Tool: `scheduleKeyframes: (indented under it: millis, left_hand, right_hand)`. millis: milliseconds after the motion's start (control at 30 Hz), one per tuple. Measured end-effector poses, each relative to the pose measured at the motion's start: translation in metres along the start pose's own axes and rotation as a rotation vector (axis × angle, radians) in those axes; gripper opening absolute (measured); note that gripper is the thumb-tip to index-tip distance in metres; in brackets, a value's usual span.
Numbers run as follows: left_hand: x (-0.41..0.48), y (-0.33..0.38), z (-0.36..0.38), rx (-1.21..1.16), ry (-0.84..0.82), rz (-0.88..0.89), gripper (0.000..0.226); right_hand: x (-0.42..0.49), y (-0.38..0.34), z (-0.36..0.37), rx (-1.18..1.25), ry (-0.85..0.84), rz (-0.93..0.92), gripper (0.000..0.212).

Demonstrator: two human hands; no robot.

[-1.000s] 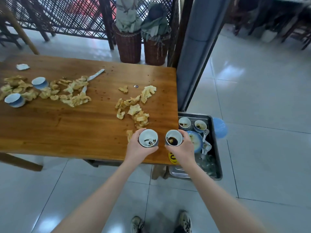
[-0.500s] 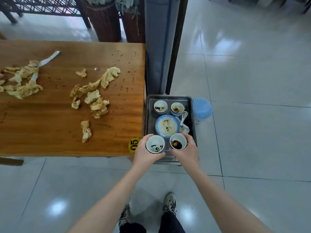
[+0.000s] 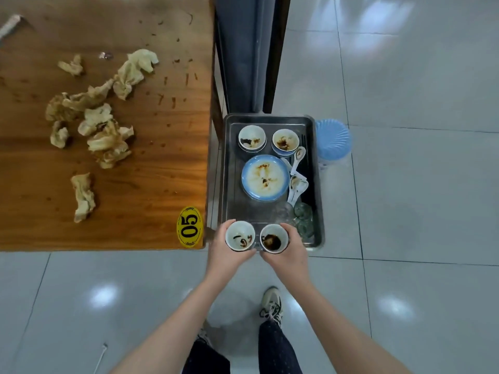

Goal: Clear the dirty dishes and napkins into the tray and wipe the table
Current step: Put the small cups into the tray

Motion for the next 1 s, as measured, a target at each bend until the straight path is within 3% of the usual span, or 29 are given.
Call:
scheduleKeyframes:
  millis: [467,1000]
  left_hand:
    - [0.079,-0.086,0.048,-0.014,0.057,-0.031,0.081]
    - [0.138,-0.104,0.080,0.073,0.032,0.040,0.082]
  right_hand:
    - [0.053,0.081,0.095,-0.015,0.016,0.067,0.073]
    - [0.121,0.088,0.118,-0.029,0.109,0.064,0.071]
Point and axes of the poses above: each hand's wrist, its own x-axis towards the middle knuckle, its own z-axis out of the palm, y = z × x, the point moved 2 cm from there along x, towards the middle knuckle, and after that the axes turned 6 degrees about y, right-handed, at the moved point
